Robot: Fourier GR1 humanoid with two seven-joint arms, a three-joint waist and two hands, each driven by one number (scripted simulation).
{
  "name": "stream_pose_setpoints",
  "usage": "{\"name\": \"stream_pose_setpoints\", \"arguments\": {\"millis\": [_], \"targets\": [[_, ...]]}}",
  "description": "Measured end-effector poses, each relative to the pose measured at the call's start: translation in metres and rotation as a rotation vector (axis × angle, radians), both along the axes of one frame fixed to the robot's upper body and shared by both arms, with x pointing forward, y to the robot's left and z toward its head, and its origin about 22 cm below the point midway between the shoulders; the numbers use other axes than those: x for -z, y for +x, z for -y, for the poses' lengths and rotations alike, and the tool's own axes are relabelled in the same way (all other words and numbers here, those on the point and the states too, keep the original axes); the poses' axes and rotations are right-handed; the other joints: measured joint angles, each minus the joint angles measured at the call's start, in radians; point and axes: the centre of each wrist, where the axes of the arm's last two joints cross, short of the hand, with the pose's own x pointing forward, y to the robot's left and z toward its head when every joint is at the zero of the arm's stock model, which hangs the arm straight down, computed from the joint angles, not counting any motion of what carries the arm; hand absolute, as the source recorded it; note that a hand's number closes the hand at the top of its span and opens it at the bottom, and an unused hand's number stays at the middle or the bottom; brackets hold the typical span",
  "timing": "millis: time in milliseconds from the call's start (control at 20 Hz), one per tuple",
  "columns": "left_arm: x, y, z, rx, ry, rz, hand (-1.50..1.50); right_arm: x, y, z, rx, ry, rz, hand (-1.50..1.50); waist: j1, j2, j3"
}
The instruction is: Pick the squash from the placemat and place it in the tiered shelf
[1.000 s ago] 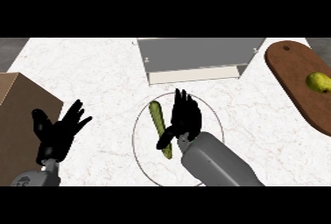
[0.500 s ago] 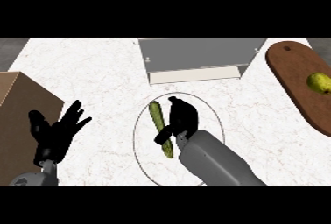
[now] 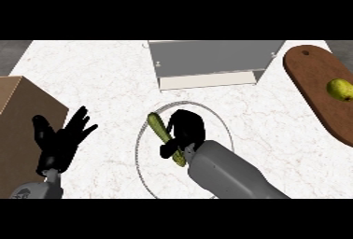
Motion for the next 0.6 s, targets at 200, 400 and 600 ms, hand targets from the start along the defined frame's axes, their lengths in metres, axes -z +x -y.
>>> {"name": "stream_pose_setpoints", "arguments": {"millis": [200,400,600], "targets": [[0.000,0.000,0.001,-0.001,0.002,-0.001,0.00,-0.007,-0.011,-0.013,-0.064,0.040,0.052,1.50,0.000,0.002,0.002],[0.003,-0.002,0.003,-0.014,0.006,0.009,0.00,-0.020,-0.014,-0.023,-0.211,0.063,0.067,1.50,-0.005,0.003,0.004],[0.002,-0.003,0.000,-0.028,0.008,0.005,0.00,-0.053,-0.018,-0.032,-0.286,0.140,0.143,1.50,-0.012,0.002,0.005]]}}
